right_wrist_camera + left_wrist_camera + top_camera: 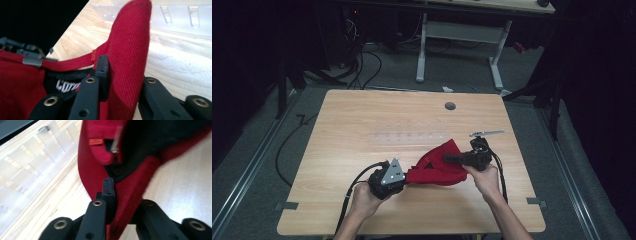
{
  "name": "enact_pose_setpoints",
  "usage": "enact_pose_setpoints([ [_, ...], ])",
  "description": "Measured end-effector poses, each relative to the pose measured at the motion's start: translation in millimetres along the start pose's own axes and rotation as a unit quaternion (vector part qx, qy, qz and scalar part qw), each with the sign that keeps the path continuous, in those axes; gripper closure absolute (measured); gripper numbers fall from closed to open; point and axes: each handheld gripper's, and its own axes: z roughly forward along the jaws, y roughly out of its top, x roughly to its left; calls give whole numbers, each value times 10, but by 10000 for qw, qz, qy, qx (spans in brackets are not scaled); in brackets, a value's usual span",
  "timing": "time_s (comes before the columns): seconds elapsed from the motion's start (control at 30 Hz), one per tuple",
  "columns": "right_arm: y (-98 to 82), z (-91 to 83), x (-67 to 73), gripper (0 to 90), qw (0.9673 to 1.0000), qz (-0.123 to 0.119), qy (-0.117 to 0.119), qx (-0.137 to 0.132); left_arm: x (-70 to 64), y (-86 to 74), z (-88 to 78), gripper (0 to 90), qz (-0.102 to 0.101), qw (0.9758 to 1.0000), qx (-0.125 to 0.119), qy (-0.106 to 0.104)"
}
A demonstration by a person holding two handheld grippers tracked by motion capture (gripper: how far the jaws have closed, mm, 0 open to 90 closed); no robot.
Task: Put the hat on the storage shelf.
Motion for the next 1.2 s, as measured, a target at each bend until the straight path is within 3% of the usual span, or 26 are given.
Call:
enact_pose_setpoints([
  [0.2,22,-94,-63,594,9985,162,-64,-524,-32,-18,-55,858,113,9998,134,13],
  [0.23,25,-182,-94,547,9965,234,-156,-783,-25,-12,-70,858,80,9999,102,40],
  [0.27,25,-182,-94,547,9965,234,-156,-783,-14,1,-96,858,39,10000,42,53],
  [0.33,17,-321,-130,472,9927,236,-325,-1137,12,45,-160,858,-61,9999,-51,79],
  [0.4,10,-351,-138,451,9916,203,-392,-1219,21,52,-169,858,-58,9999,-43,107],
  [0.47,-29,-393,-162,432,9889,134,-685,-1308,41,51,-169,857,-100,9998,-47,184],
  [0.5,-29,-393,-162,432,9889,134,-685,-1308,59,49,-180,857,-144,9996,-108,220],
  [0.6,-131,-445,-257,408,9850,237,-805,-1510,145,57,-288,857,-358,9985,-269,331],
  [0.67,-155,-441,-272,406,9845,174,-915,-1485,163,66,-304,857,-409,9980,-314,373],
  [0.73,-224,-399,-298,403,9829,65,-1212,-1381,203,97,-331,857,-458,9972,-374,451],
  [0.77,-313,-315,-346,402,9815,-53,-1495,-1196,222,120,-338,856,-536,9965,-433,478],
  [0.8,-313,-315,-346,402,9815,-53,-1495,-1196,245,140,-344,856,-582,9959,-488,493],
  [0.83,-416,-203,-396,402,9777,-221,-1860,-946,286,172,-352,856,-694,9942,-615,544],
  [0.87,-416,-203,-396,402,9777,-221,-1860,-946,286,172,-352,856,-694,9942,-615,544],
  [0.9,-491,-121,-434,392,9737,-367,-2105,-789,336,180,-350,856,-796,9926,-719,572],
  [0.93,-491,-121,-434,392,9737,-367,-2105,-789,336,180,-350,856,-796,9926,-719,572],
  [1.03,-611,-7,-511,386,9613,-613,-2624,-579,425,199,-316,856,-998,9895,-789,680],
  [1.2,-748,61,-566,380,9480,-677,-3073,-479,498,305,-337,856,-1179,9851,-975,790],
])
